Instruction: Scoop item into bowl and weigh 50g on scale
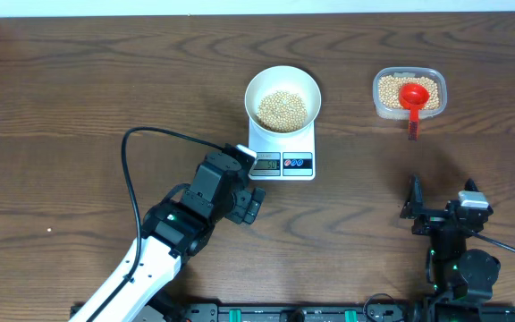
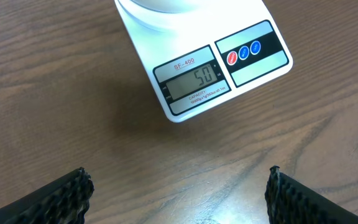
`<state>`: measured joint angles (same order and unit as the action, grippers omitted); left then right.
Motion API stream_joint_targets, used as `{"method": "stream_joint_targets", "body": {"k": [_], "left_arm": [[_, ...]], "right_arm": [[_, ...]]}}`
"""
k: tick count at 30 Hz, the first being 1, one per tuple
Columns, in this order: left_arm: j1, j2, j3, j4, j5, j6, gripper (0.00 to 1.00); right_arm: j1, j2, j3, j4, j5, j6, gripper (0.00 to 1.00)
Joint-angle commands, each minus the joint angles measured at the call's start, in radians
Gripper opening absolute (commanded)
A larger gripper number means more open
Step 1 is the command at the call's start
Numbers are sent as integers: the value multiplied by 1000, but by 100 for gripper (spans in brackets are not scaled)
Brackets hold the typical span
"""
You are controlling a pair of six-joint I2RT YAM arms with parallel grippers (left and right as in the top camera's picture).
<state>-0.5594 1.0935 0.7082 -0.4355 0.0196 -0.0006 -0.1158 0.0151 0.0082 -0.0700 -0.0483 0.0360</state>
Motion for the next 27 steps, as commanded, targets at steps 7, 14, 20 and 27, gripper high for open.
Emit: {"method": "stream_joint_targets", "body": {"k": [7,14,20,27], "left_arm": [[-2,-53,13,-58,-42,0,91],[-1,-227,-86,-105,-74,0,91],[37,-505,-314,27,-74,-24,91],[232,-786,-535,328,-73,-24,91]], "right_arm": [[9,1,-3,-4,9,-8,99],[9,1,-3,-4,9,-8,99],[9,1,-3,-4,9,-8,99],[9,1,-3,-4,8,-8,99]]}}
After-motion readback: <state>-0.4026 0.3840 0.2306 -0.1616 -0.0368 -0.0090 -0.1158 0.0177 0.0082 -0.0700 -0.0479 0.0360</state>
